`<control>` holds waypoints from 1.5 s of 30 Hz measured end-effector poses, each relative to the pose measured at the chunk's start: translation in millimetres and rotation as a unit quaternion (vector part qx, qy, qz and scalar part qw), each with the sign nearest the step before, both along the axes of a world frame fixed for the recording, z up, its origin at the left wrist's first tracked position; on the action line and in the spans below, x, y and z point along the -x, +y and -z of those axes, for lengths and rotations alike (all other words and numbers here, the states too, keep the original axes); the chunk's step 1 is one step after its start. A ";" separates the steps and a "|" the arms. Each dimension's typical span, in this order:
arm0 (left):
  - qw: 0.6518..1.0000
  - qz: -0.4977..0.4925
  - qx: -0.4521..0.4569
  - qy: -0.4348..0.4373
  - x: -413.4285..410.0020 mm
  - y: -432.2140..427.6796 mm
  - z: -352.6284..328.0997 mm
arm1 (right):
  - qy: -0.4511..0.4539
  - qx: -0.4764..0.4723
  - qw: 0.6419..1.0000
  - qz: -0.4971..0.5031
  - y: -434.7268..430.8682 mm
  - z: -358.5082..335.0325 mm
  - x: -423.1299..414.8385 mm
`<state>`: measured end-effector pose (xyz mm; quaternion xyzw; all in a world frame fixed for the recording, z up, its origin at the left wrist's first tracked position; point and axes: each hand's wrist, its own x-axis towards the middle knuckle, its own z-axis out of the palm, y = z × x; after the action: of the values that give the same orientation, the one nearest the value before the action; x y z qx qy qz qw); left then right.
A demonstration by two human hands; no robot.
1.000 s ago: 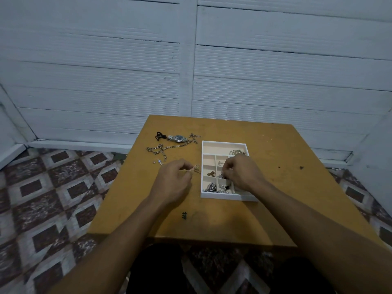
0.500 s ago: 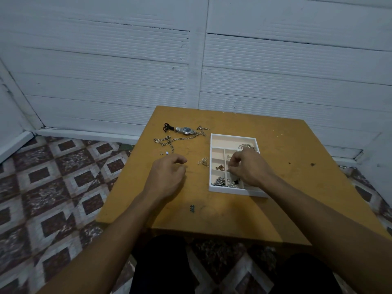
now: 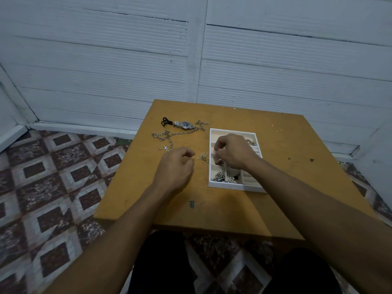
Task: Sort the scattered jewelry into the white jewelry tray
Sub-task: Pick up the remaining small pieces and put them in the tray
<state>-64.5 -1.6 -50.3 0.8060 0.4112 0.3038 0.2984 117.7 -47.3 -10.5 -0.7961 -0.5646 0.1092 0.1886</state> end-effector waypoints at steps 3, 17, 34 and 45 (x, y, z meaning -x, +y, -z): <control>1.000 0.003 -0.011 0.017 2.9 1.9 1.7 | -0.063 0.009 0.998 -0.029 17.1 5.0 16.6; 0.998 0.007 -0.036 0.042 11.5 6.2 4.2 | -0.295 0.103 0.948 -0.064 36.5 17.6 41.0; 0.964 0.058 -0.197 0.172 24.7 -3.6 27.1 | 0.019 -0.045 0.998 -0.038 16.5 -15.2 26.1; 0.993 -0.025 0.062 -0.098 0.2 -32.8 -15.4 | 0.269 -0.009 0.960 -0.080 -24.4 -78.2 22.8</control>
<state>-64.7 -34.4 -34.8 0.7420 0.4180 0.3623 0.3786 94.9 -71.7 67.7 -0.6881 -0.5556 0.3287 0.3315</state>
